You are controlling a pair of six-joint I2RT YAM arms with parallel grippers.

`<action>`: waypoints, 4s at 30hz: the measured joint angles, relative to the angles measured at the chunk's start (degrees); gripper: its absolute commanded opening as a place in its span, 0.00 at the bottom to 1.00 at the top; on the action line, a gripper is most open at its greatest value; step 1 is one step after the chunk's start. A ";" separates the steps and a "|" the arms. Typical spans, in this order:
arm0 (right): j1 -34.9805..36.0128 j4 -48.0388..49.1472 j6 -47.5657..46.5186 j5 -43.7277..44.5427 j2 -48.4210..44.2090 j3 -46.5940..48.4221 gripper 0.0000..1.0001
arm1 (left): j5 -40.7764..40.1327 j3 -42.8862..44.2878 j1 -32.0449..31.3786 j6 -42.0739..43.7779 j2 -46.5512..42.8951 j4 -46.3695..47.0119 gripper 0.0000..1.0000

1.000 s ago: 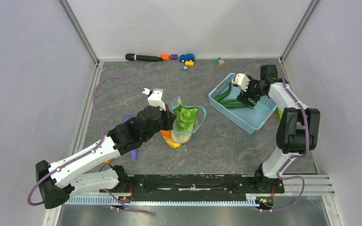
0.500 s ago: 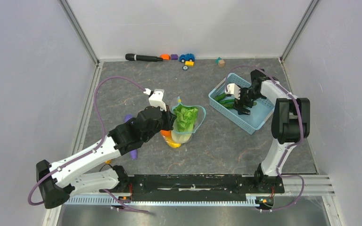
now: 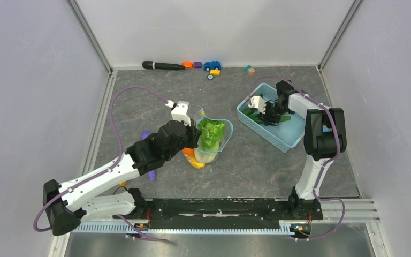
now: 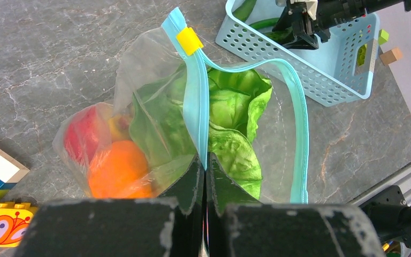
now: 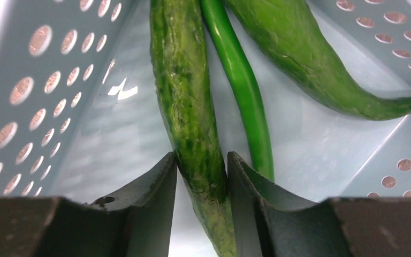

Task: Place the food in the zip-top bag and seal the zipper
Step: Pick up the fake vegetable from the bin, then place the fake vegetable in the zipper food storage bag.

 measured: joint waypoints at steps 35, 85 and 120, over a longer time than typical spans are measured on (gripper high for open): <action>-2.60 6.23 1.18 4.94 -25.44 -10.27 0.00 | -0.11 -0.87 0.00 0.02 -2.54 -0.50 0.02; 48.22 103.97 79.89 19.65 -49.42 -54.73 0.00 | -4.07 -4.20 0.00 -5.35 -7.52 -2.34 0.02; 55.56 99.25 72.57 34.14 -48.11 -56.26 0.58 | -4.17 -5.75 0.00 -6.16 -9.94 -2.40 0.02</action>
